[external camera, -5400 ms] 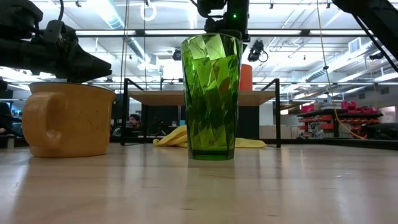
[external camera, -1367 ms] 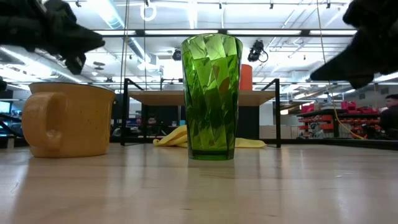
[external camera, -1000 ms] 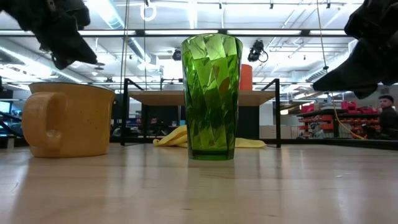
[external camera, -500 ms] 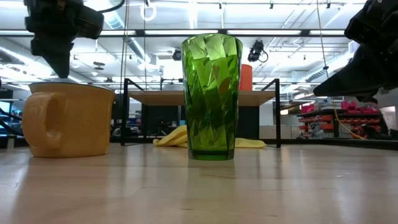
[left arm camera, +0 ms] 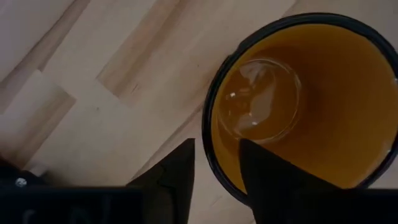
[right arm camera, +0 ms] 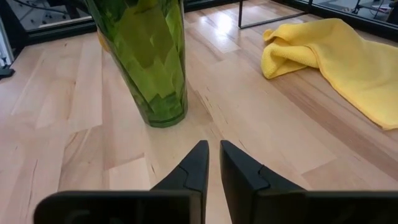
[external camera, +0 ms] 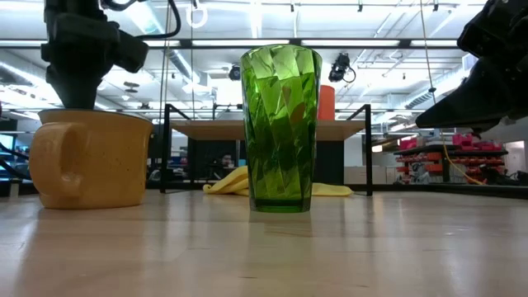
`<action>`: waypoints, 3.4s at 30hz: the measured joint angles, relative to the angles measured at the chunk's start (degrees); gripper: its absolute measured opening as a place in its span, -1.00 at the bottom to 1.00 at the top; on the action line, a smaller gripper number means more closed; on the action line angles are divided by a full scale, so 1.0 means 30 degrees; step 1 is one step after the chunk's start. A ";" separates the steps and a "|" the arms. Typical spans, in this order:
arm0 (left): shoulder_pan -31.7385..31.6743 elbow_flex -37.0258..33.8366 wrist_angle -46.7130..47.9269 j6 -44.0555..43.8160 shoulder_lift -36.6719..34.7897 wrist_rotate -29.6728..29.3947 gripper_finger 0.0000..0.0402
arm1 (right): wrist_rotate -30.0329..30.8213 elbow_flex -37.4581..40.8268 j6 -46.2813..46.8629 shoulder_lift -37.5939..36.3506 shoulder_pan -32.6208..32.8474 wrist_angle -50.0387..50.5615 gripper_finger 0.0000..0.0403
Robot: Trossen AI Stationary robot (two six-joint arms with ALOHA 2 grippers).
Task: Stack small to large cups/mugs on shelf
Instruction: Put the yellow mug on the shelf
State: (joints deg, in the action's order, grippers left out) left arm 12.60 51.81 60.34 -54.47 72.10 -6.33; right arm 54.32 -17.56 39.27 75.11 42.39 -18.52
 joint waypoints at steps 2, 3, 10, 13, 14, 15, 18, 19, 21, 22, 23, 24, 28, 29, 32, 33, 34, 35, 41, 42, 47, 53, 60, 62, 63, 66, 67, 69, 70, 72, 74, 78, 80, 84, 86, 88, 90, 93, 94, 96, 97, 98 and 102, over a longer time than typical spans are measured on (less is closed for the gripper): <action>0.0000 0.0000 -0.0143 -0.0018 0.0007 0.0000 -0.29 | 0.0002 0.0000 0.0000 0.0000 0.0000 0.0000 -0.76; 0.0000 0.0000 -0.0153 -0.0018 0.0004 -0.0011 -0.27 | 0.0001 0.0000 0.0000 0.0000 0.0000 0.0000 -0.76; -0.0758 -0.0324 -0.0152 -0.0113 0.0007 -0.0648 -0.19 | -0.0122 0.0000 0.0000 -0.0004 0.0000 0.0000 -0.75; -0.1074 -0.0546 -0.0214 -0.0095 0.0002 -0.0615 -0.20 | -0.0122 0.0000 0.0000 -0.0007 0.0000 0.0000 -0.75; -0.1129 -0.0546 -0.0217 -0.0002 0.0000 -0.0605 -0.20 | -0.0125 0.0000 0.0000 -0.0007 0.0000 0.0000 -0.75; -0.1163 -0.0546 -0.0247 0.0217 0.0000 -0.0590 -0.20 | -0.0122 0.0000 0.0000 -0.0007 0.0000 0.0000 -0.75; -0.1164 -0.0554 -0.0841 0.0523 0.0000 -0.0463 -0.22 | -0.0130 0.0000 0.0000 -0.0007 0.0000 0.0000 -0.75; -0.1153 -0.0554 -0.1081 0.0546 0.0003 -0.0449 -0.22 | -0.0122 0.0000 0.0000 -0.0007 0.0000 0.0000 -0.75; -0.1129 -0.0554 -0.1477 0.0606 0.0171 -0.0165 -0.22 | -0.0130 0.0000 0.0000 -0.0007 0.0000 -0.0007 -0.75; -0.1129 -0.0554 -0.1558 0.0758 0.0283 0.0080 -0.22 | -0.0130 0.0000 0.0000 -0.0007 0.0000 0.0000 -0.75; -0.1129 -0.0554 -0.1465 0.0804 0.0403 0.0179 -0.22 | -0.0130 0.0000 0.0000 -0.0007 0.0000 0.0000 -0.75; -0.1129 -0.0554 -0.1435 0.0839 0.0570 0.0249 -0.22 | -0.0130 0.0000 0.0000 -0.0007 0.0000 0.0000 -0.75; -0.1151 -0.0554 -0.1443 0.0902 0.1362 0.0514 -0.23 | -0.0130 0.0000 0.0000 -0.0007 -0.0004 0.0000 -0.75; -0.1151 -0.0554 -0.1399 0.0946 0.1523 0.0563 -0.24 | -0.0130 0.0000 0.0000 -0.0012 -0.0004 0.0000 -0.75; -0.1144 -0.0554 -0.1410 0.1401 0.1756 0.0568 -0.27 | -0.0130 0.0000 0.0000 -0.0015 0.0000 0.0044 -0.75; -0.1144 -0.0554 -0.1429 0.1500 0.1756 0.0568 -0.29 | -0.0130 0.0000 0.0007 -0.0015 0.0000 0.0044 -0.75; -0.1147 -0.0554 -0.1517 0.1534 0.1756 0.0568 -0.31 | -0.0136 0.0000 0.0007 -0.0015 0.0000 0.0043 -0.75; -0.1149 -0.0554 -0.1626 0.1536 0.1756 0.0568 -0.33 | -0.0134 0.0000 0.0007 -0.0015 0.0000 0.0044 -0.75; -0.1144 -0.0539 -0.1957 0.1592 0.1734 0.0921 -0.49 | -0.0137 0.0000 0.0007 -0.0015 0.0000 0.0050 -0.75; -0.1144 -0.0532 -0.2058 0.1591 0.1734 0.0983 -0.52 | -0.0137 0.0000 0.0007 -0.0015 0.0000 0.0044 -0.75; -0.1144 -0.0525 -0.2620 0.1591 0.1734 0.1457 -0.72 | -0.0137 0.0000 0.0012 -0.0015 0.0000 0.0042 -0.75; -0.1142 -0.0453 -0.3955 0.1557 0.1685 0.2312 -0.85 | -0.0558 0.0000 0.0007 -0.0015 0.0000 -0.0384 -0.75; -0.0950 -0.0525 -0.5168 0.1590 0.1749 0.2923 -0.72 | -0.1801 -0.0007 -0.1960 -0.0015 0.0051 -0.3266 -0.75; -0.0759 -0.0525 -0.5295 0.1534 0.1749 0.3054 -0.72 | -0.2356 -0.0007 -0.2640 -0.0015 0.0058 -0.4135 -0.75; -0.0638 -0.0525 -0.5374 0.1502 0.1749 0.3136 -0.73 | -0.2619 -0.0007 -0.2825 -0.0015 0.0051 -0.4459 -0.75; -0.0242 -0.0519 -0.5496 0.1211 0.1812 0.3406 -0.78 | -0.3007 -0.0028 -0.3141 -0.0015 0.0051 -0.4831 -0.75; -0.0135 -0.0501 -0.5634 0.1117 0.1861 0.3479 -0.80 | -0.3076 -0.0068 -0.3140 -0.0009 0.0051 -0.4802 -0.75; 0.0125 -0.0488 -0.5673 0.0821 0.1924 0.3597 -0.83 | -0.3343 -0.0373 -0.3162 0.0240 0.0029 -0.4819 -0.75; 0.0222 -0.0484 -0.5864 0.0802 0.2025 0.3582 -0.84 | -0.3502 -0.0581 -0.3273 0.0445 0.0034 -0.4824 -0.75; 0.0383 -0.0481 -0.6351 0.0823 0.2135 0.3809 -0.83 | -0.3732 -0.1169 -0.3727 0.1149 0.0036 -0.4823 -0.75; 0.0510 -0.0481 -0.6542 0.0805 0.2281 0.3709 -0.79 | -0.3830 -0.1904 -0.4294 0.2019 0.0029 -0.4823 -0.75; 0.0566 -0.0488 -0.6785 0.0798 0.2484 0.3801 -0.72 | -0.4147 -0.3613 -0.5286 0.4030 0.0000 -0.4821 -0.75; 0.0568 -0.0495 -0.6838 0.0849 0.2659 0.3819 -0.72 | -0.4143 -0.4511 -0.5298 0.5115 -0.0052 -0.4873 -0.75; 0.0568 -0.0466 -0.6888 0.0893 0.2834 0.3920 -0.77 | -0.4160 -0.5738 -0.5207 0.7898 -0.0322 -0.7245 -0.75; 0.0568 -0.0466 -0.6872 0.0937 0.2857 0.3886 -0.79 | -0.4137 -0.6215 -0.5821 0.9406 -0.0510 -0.9274 -0.75; 0.0567 -0.0449 -0.6877 0.0937 0.2922 0.3900 -0.79 | -0.4398 -0.6945 -0.6469 1.0899 -0.0751 -1.0961 -0.75; 0.0568 -0.0452 -0.6884 0.0937 0.2925 0.3934 -0.78 | -0.4673 -0.7759 -0.7045 1.2120 -0.1052 -1.1668 -0.75; 0.0568 -0.0470 -0.6933 0.0934 0.2940 0.3943 -0.73 | -0.5487 -0.9507 -0.8037 1.3512 -0.1641 -1.1963 -0.75; 0.0568 -0.0496 -0.6955 0.0936 0.2975 0.3975 -0.71 | -0.6070 -1.0204 -0.8451 1.3959 -0.1883 -1.1991 -0.75; 0.0568 -0.0525 -0.6975 0.0915 0.3009 0.3993 -0.69 | -0.7326 -1.1441 -0.9049 1.4726 -0.2313 -1.1805 -0.75; 0.0568 -0.0525 -0.6947 0.0907 0.3009 0.3993 -0.69 | -0.7959 -1.2121 -0.9115 1.5134 -0.2533 -1.1492 -0.75; 0.0568 -0.0525 -0.6962 0.0902 0.3009 0.4000 -0.69 | -0.8523 -1.2681 -0.9143 1.5451 -0.2763 -1.1169 -0.75; 0.0576 -0.0532 -0.7110 0.0886 0.3009 0.4037 -0.73 | -0.9127 -1.4152 -0.8963 1.6424 -0.3220 -1.0349 -0.75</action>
State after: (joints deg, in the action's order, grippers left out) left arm 14.33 50.22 39.01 -51.81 81.12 5.78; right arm 26.94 -60.02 12.38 124.38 32.73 -49.57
